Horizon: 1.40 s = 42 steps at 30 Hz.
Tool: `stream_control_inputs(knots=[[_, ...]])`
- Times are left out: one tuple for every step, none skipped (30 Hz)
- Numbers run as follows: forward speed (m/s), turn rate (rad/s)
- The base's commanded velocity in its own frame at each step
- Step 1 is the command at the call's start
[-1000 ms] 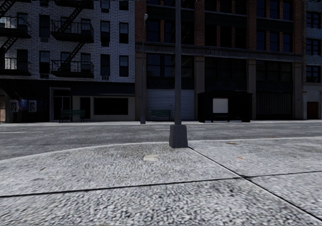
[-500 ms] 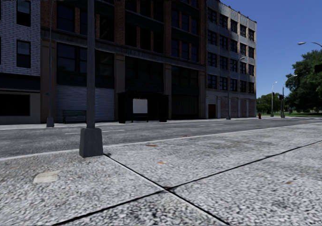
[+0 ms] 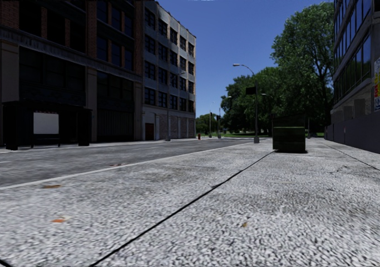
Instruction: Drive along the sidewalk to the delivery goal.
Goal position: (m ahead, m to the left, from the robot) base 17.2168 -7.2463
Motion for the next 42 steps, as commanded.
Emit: stream_control_inputs(knots=[[1.31,-0.98],[1.31,-0.98],[1.31,-0.98],[1.31,-0.98],[1.31,-0.98],[1.31,-0.98],[1.31,-0.98],[1.31,-0.98],[1.31,-0.98],[1.32,-0.98],[1.32,-0.98],[1.32,-0.98],[1.33,-0.95],[1.35,-0.83],[1.36,-0.03],[1.38,0.00],[1.38,0.00],[1.39,0.00],[1.39,0.00],[1.40,0.00],[1.40,0.00],[1.40,0.00],[1.40,0.00],[1.40,0.00],[1.40,0.00],[1.40,0.00],[1.40,0.00],[1.40,0.00],[1.40,0.00],[1.40,0.00],[1.40,0.00],[1.40,0.00],[1.40,0.00],[1.40,0.00],[1.40,0.00],[1.40,0.00],[1.40,0.00],[1.40,0.00],[1.40,0.00],[1.40,0.00],[1.40,0.00],[1.40,0.00]])
